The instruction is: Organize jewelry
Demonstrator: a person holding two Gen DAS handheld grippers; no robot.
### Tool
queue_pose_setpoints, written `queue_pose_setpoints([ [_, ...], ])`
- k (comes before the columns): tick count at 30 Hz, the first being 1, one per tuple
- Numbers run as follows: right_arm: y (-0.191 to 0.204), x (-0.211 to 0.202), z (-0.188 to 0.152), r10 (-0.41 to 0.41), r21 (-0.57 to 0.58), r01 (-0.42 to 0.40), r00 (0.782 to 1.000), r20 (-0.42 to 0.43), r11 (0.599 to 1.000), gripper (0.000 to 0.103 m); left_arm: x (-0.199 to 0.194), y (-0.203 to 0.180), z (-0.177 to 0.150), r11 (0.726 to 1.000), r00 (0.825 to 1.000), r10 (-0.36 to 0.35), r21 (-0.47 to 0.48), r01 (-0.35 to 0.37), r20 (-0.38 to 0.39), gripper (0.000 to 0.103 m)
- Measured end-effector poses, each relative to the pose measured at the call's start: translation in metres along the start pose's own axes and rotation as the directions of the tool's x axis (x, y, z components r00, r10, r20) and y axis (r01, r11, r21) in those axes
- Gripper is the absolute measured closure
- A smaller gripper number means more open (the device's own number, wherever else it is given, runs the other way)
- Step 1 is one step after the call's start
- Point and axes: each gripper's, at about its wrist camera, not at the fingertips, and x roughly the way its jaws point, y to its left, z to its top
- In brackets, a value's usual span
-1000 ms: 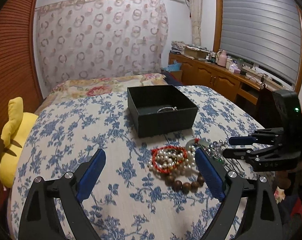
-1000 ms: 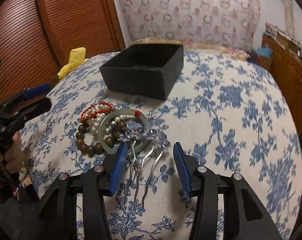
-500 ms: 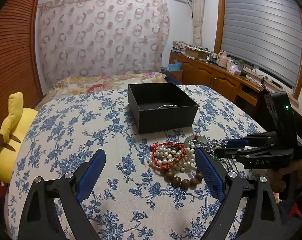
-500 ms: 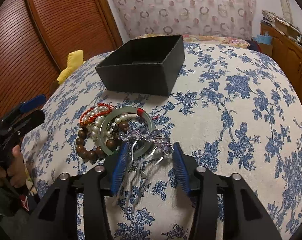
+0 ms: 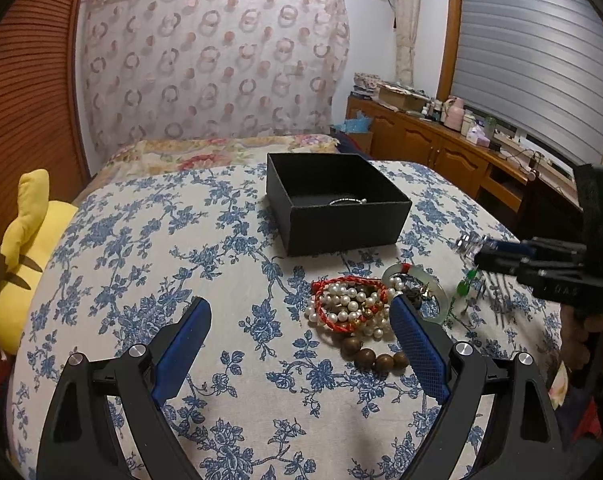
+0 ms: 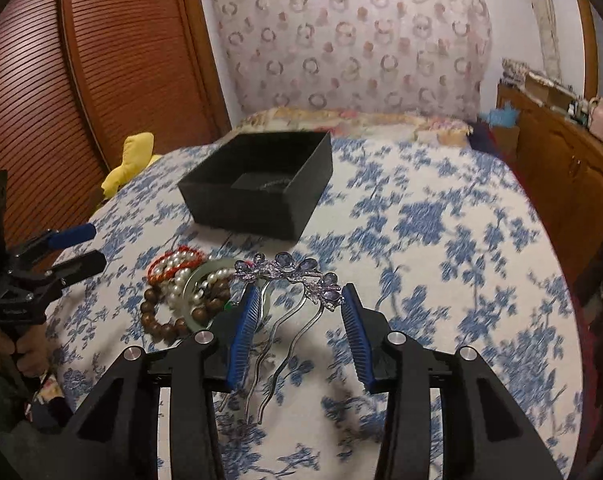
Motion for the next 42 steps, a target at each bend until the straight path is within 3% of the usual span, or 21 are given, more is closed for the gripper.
queue_pose_setpoints([
  [4,0.002,-0.001,-0.001,-0.063,-0.059,0.065,0.997,0.048,0.996,0.058,0.003,0.000,-0.001,1.000,1.000,0.004,0.004,-0.004,-0.011,0.016],
  [8,0.001,0.003,-0.003,-0.061,-0.073,0.065,0.997,0.055,0.995,0.058,0.004,-0.001,-0.001,1.000,1.000,0.000,0.004,0.000,-0.017,0.016],
  [12,0.004,0.013,-0.004,0.009,-0.065,-0.011,1.000,-0.022,0.998,0.057,0.006,-0.009,0.000,0.999,1.000,-0.013,0.030,0.013,-0.025,0.016],
  [16,0.007,0.014,-0.005,0.061,-0.047,-0.063,0.997,-0.042,0.997,0.057,0.008,-0.014,0.000,0.999,0.999,-0.016,0.040,0.017,-0.034,0.016],
  [24,-0.005,0.016,-0.006,0.027,-0.034,-0.030,0.996,-0.083,0.999,0.062,0.012,-0.023,0.000,0.997,0.997,-0.043,0.066,0.046,-0.058,0.016],
  [26,-0.011,0.014,-0.007,0.020,-0.028,-0.023,0.996,-0.082,0.999,0.062,0.015,-0.037,0.001,0.991,0.993,-0.092,0.091,0.099,-0.080,0.023],
  [29,-0.020,0.006,-0.011,0.014,-0.010,-0.015,0.997,-0.074,1.000,0.062,0.023,-0.059,0.003,0.976,0.980,-0.160,0.129,0.176,-0.121,0.045],
  [31,-0.026,0.000,-0.014,0.009,0.002,-0.009,0.998,-0.068,1.000,0.062,0.031,-0.076,0.003,0.961,0.968,-0.196,0.166,0.221,-0.156,0.068],
  [34,-0.031,-0.006,-0.018,0.002,0.007,-0.002,0.998,-0.062,1.000,0.062,0.045,-0.096,0.002,0.942,0.947,-0.245,0.181,0.283,-0.207,0.090],
  [36,-0.033,-0.008,-0.020,0.006,0.012,-0.005,0.998,-0.058,1.000,0.062,0.052,-0.102,-0.001,0.936,0.937,-0.261,0.174,0.305,-0.234,0.097],
  [39,-0.034,-0.012,-0.024,0.014,0.019,-0.013,0.999,-0.046,1.000,0.062,0.058,-0.106,-0.006,0.929,0.917,-0.292,0.149,0.340,-0.271,0.098],
  [42,-0.034,-0.012,-0.025,0.018,0.020,-0.018,0.999,-0.041,1.000,0.062,0.063,-0.108,-0.010,0.932,0.914,-0.277,0.150,0.331,-0.296,0.099],
])
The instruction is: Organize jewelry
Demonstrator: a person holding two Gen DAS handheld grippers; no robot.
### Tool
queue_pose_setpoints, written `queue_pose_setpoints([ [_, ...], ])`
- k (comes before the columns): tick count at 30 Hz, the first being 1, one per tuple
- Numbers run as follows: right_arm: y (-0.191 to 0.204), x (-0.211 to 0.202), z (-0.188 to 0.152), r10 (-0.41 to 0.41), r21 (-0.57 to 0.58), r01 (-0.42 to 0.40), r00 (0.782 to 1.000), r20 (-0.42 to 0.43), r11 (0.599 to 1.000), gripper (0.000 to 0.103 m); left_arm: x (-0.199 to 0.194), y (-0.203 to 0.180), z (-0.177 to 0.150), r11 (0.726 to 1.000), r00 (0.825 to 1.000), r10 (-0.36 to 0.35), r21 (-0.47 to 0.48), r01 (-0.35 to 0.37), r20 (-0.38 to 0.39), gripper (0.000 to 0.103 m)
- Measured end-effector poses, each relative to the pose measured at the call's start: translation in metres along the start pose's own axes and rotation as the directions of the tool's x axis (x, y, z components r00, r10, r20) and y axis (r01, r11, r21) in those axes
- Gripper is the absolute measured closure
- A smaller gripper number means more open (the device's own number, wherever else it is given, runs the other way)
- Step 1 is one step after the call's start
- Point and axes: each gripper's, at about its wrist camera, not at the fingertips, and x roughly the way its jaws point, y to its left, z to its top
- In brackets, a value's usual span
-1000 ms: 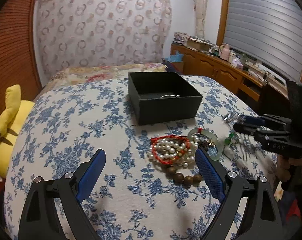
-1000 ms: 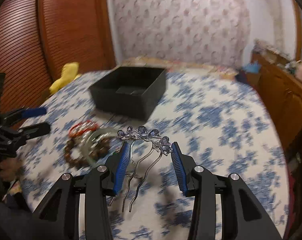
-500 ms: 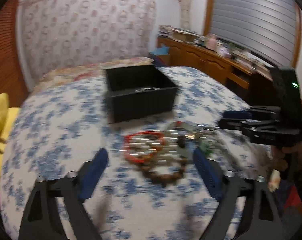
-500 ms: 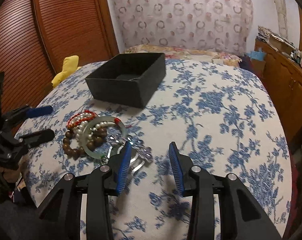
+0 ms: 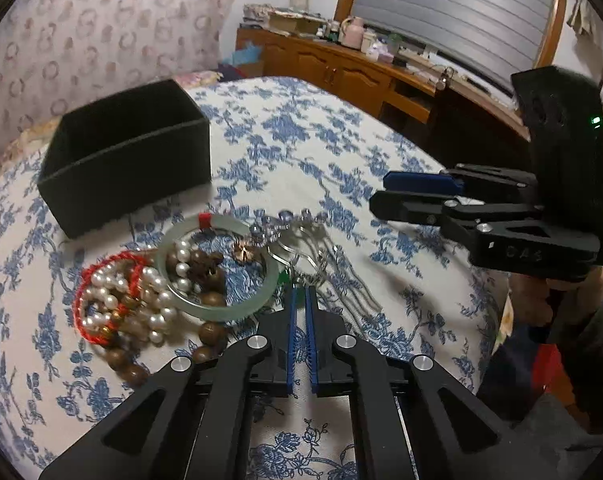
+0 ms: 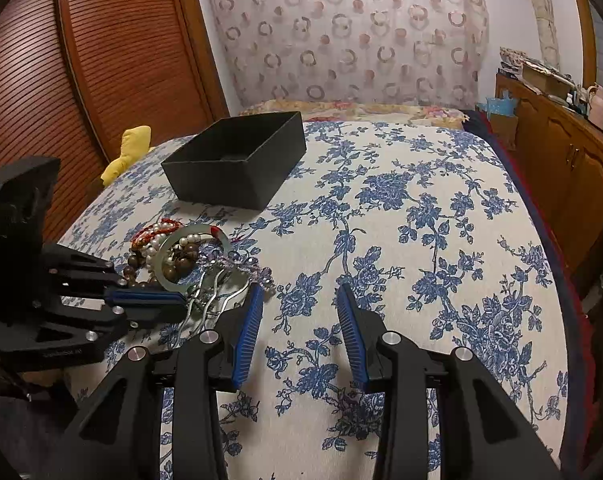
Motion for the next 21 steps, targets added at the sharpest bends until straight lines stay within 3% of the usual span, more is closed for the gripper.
queue_pose_setpoints([
  [9,0.006,0.001,-0.005,0.013,-0.008,-0.013,1.000,0.002,1.000,0.062,0.006,-0.004,0.009,0.998,0.998,0.063,0.014,-0.062,-0.010,0.096],
  [11,0.006,0.001,-0.005,0.013,-0.009,-0.013,1.000,0.001,1.000,0.062,0.008,-0.006,0.012,0.997,0.997,0.070,0.026,-0.070,-0.011,0.086],
  [13,0.007,0.001,-0.006,0.012,-0.009,-0.012,1.000,0.002,1.000,0.062,0.008,-0.009,0.015,0.994,0.995,0.099,0.045,-0.099,0.001,0.067],
  [14,0.007,0.001,-0.006,0.010,-0.010,-0.010,1.000,0.001,1.000,0.062,0.007,-0.012,0.016,0.992,0.993,0.116,0.057,-0.116,0.017,0.063],
  [18,0.003,0.003,-0.008,0.003,-0.005,-0.003,1.000,-0.002,1.000,0.062,0.009,-0.010,0.021,0.993,0.994,0.105,0.058,-0.106,0.019,0.062],
  [20,0.001,0.001,-0.009,0.001,0.001,-0.001,1.000,0.001,1.000,0.062,0.011,-0.008,0.021,0.994,0.995,0.099,0.055,-0.100,0.021,0.067],
  [21,-0.001,0.000,-0.010,-0.001,0.005,0.001,1.000,0.002,1.000,0.062,0.010,-0.009,0.020,0.994,0.996,0.090,0.054,-0.091,0.021,0.074],
])
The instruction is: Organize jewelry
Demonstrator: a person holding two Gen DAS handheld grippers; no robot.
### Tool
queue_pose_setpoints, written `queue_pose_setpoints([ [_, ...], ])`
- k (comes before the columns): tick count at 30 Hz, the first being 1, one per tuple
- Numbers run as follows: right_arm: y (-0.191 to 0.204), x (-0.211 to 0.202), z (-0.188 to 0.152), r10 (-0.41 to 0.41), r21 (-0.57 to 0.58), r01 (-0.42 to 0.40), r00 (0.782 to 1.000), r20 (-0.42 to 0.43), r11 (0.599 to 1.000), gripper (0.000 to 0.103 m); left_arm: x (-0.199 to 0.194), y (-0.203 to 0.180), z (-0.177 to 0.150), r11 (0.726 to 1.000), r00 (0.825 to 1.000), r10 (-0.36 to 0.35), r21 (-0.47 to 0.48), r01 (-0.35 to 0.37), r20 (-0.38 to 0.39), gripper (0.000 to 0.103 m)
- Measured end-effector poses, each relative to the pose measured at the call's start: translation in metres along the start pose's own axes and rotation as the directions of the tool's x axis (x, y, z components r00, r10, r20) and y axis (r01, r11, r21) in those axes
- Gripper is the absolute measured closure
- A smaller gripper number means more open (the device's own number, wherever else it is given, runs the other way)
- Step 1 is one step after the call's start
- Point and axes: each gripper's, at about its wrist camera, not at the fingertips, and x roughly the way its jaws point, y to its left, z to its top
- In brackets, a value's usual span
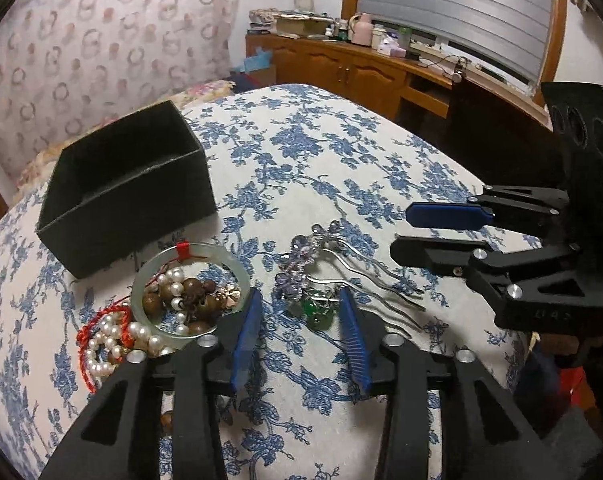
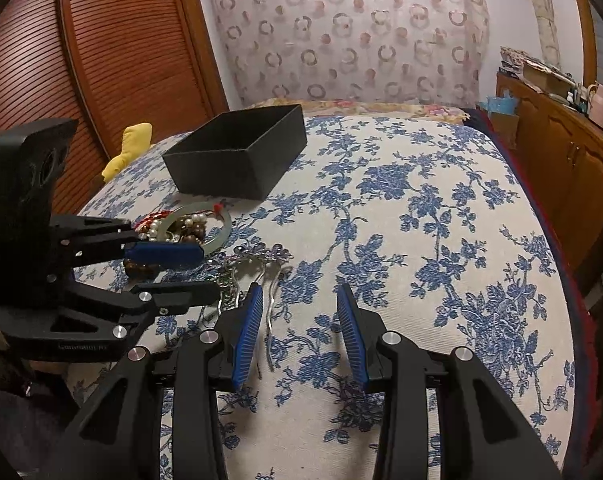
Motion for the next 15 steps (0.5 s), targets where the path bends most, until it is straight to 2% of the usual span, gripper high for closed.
queue_pose_setpoints([
  [1,-0.001,-0.001,0.000,-0.001,0.003,0.001,1.000,0.001,1.000,0.062,-0.001,-0.001,-0.002,1.000,1.000,-0.011,0.003,0.011,-0.004,0.078],
  [9,-0.003,-0.002,-0.001,0.004,0.008,-0.004,1.000,0.000,1.000,0.062,0.007,-0.008,-0.006,1.000,1.000,-0.004,0.027,0.004,-0.011,0.078],
  [11,-0.001,-0.001,-0.001,0.006,0.004,-0.006,1.000,-0.002,1.000,0.062,0.009,-0.006,-0.003,1.000,1.000,-0.006,0.025,0.006,-0.011,0.082],
  [12,0.000,-0.001,-0.001,0.005,0.002,-0.005,1.000,-0.003,1.000,0.062,0.009,-0.005,-0.003,1.000,1.000,-0.001,0.022,0.001,-0.011,0.088],
  [15,0.001,0.001,-0.001,0.005,-0.004,-0.005,1.000,-0.008,1.000,0.062,0.007,-0.003,-0.005,1.000,1.000,-0.023,0.017,0.023,-0.009,0.088],
])
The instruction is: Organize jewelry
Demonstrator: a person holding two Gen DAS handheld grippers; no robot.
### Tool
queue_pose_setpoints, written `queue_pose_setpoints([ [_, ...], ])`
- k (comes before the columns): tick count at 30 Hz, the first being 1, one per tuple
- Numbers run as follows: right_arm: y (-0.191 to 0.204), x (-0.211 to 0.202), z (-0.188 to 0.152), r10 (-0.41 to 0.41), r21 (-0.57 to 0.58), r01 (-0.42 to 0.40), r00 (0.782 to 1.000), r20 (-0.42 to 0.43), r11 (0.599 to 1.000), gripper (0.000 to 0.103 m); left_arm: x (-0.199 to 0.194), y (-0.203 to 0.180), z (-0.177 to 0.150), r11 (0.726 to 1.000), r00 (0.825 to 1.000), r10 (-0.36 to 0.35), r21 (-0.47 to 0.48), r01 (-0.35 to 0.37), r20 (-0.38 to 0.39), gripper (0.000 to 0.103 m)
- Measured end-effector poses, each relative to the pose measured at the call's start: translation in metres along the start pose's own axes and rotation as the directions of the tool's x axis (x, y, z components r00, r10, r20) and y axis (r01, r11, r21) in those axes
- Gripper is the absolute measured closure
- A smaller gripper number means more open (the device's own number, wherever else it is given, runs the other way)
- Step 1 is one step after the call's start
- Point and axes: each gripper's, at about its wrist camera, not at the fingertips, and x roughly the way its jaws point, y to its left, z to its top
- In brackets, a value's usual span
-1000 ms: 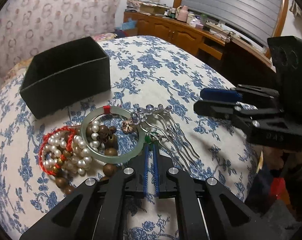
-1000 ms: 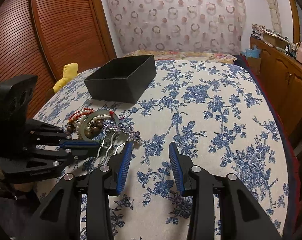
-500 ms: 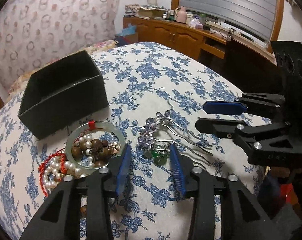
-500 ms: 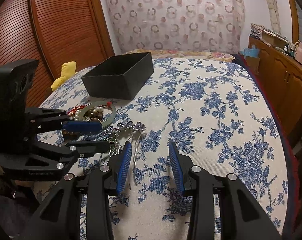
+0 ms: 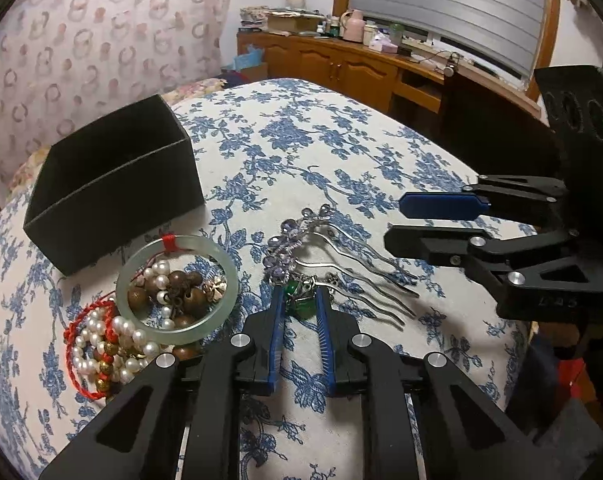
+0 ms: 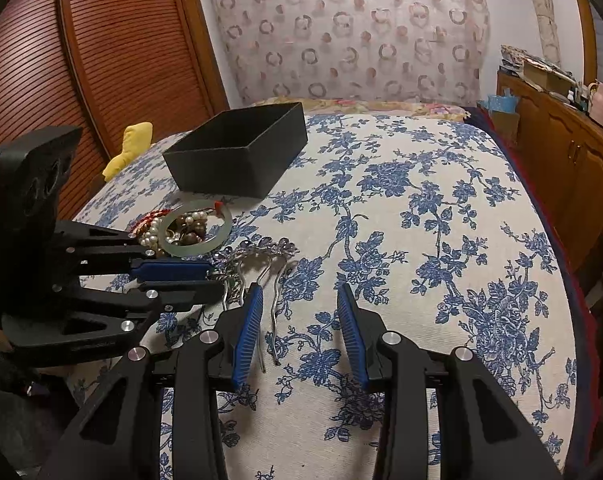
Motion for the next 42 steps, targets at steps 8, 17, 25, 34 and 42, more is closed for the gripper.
queue_pose_setpoints([
  [8,0.008,0.011,0.004,0.009,-0.015,-0.009,1.000,-0.020,1.000,0.062,-0.033,0.006,-0.001,0.999,0.997,-0.032,-0.033,0.034,0.067,0.089],
  [17,0.021,0.014,0.004,0.016,-0.057,-0.019,0.999,-0.044,0.998,0.062,-0.071,0.017,0.006,0.996,0.986,-0.041,-0.073,0.053,0.159,0.089],
  [25,0.038,0.031,0.009,-0.036,-0.129,0.024,0.995,-0.094,0.991,0.045,-0.090,0.031,0.009,0.995,0.980,0.005,-0.094,0.014,0.199,0.089],
  [34,0.048,0.042,0.015,-0.095,-0.199,0.072,0.990,-0.106,0.977,0.060,-0.102,0.044,0.015,0.993,0.973,0.050,-0.112,-0.025,0.227,0.089],
  [42,0.049,0.028,0.022,-0.084,-0.202,0.074,0.996,-0.043,0.977,0.064,-0.112,0.056,0.031,0.991,0.963,0.086,-0.118,-0.058,0.254,0.088],
])
